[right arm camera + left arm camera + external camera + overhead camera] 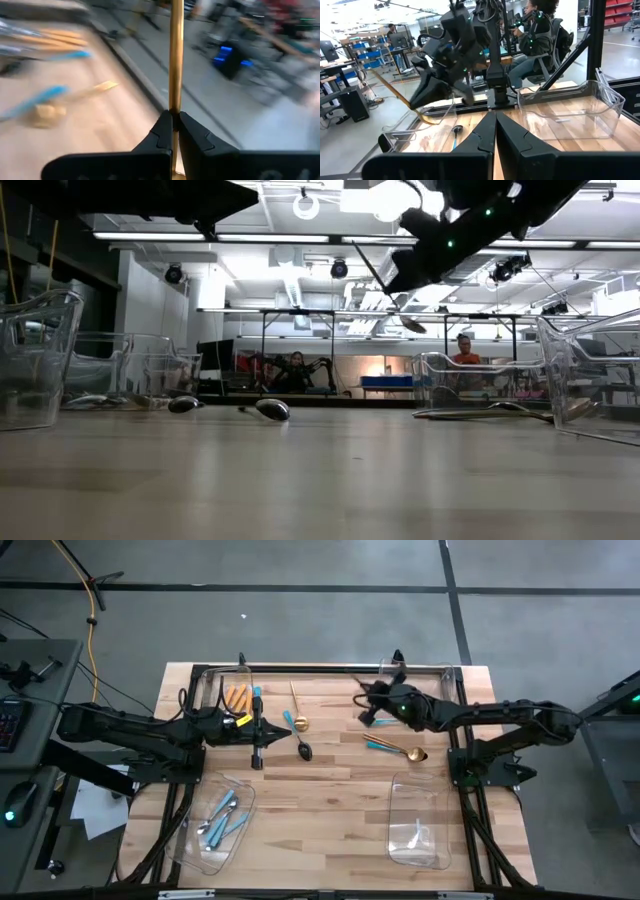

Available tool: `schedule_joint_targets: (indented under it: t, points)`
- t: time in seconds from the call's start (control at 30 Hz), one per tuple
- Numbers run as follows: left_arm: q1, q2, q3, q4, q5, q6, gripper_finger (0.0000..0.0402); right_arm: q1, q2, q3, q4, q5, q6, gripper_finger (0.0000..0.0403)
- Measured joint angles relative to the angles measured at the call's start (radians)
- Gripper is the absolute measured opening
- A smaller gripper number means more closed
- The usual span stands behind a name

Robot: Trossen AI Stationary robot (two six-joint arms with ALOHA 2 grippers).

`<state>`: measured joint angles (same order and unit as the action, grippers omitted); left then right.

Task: Sort silverware by color (type)
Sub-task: Put the gold spoon into the top right transparent bin

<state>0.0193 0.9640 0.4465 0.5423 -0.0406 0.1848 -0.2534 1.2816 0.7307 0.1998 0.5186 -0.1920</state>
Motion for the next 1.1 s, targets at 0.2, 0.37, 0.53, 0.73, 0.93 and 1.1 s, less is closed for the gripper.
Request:
schedule_joint_targets:
  t: [0.2,0.37,0.53,0.73,0.93,1.1]
  points:
    - [0.0,0.0,0.0,0.0,0.0,0.0,0.0003,-0.146,0.0,0.001,-0.093,0.152,-0.042,0.0]
    - [0.0,0.0,0.0,0.0,0.0,0.0,0.0003,-0.298,0.0,0.091,-0.442,0.109,-0.012,0.0]
    - [0.0,0.0,0.0,0.0,0.0,0.0,0.0003,-0.397,0.0,0.256,-0.772,0.072,-0.107,0.0]
    - [0.0,0.0,0.0,0.0,0.0,0.0,0.0003,-0.511,0.001,0.372,-1.045,-0.022,-0.293,0.0]
    - [0.0,0.0,0.0,0.001,0.0,0.001,0.0003,-0.564,0.054,0.367,-1.127,-0.121,-0.452,0.0]
    - [0.0,0.0,0.0,0.001,0.0,0.001,0.0003,-0.567,0.161,0.367,-1.116,-0.139,-0.489,0.0]
